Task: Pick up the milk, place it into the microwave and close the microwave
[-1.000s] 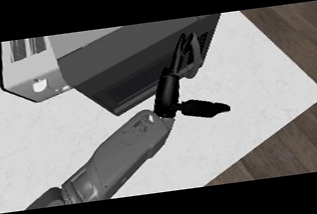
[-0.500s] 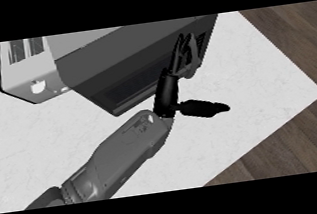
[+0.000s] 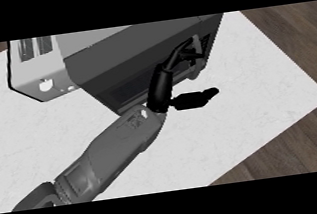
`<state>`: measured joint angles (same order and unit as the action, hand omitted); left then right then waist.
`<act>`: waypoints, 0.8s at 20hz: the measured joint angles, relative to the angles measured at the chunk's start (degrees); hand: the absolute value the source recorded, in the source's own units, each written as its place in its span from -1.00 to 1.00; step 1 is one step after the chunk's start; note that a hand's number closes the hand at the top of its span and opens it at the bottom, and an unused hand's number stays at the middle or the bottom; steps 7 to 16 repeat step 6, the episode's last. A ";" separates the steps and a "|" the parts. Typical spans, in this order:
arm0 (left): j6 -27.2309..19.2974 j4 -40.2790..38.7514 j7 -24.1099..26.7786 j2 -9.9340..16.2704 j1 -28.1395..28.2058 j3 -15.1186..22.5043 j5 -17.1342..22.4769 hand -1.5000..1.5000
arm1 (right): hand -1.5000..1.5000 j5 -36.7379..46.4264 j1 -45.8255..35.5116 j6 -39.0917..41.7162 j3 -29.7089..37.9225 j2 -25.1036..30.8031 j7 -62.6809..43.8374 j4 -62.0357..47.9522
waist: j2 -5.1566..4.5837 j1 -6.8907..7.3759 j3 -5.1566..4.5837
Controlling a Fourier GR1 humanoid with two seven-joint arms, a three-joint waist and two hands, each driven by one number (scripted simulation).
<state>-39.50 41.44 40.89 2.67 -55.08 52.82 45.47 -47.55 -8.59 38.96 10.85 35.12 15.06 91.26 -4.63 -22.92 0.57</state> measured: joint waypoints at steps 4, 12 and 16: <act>-1.71 -1.82 -1.79 -0.83 -1.50 1.66 -1.26 -1.00 | -1.00 -0.35 0.29 -0.12 0.49 0.60 -0.35 0.00 | 0.32 0.84 0.16; -2.21 -2.35 -2.67 -1.25 -2.06 2.14 -1.45 -1.00 | -1.00 -0.56 0.49 -0.32 0.75 0.80 -0.51 -0.02 | 0.43 1.21 0.15; -2.21 -2.35 -2.67 -1.25 -2.06 2.14 -1.45 -1.00 | -1.00 -0.56 0.49 -0.32 0.75 0.80 -0.51 -0.02 | 0.43 1.21 0.15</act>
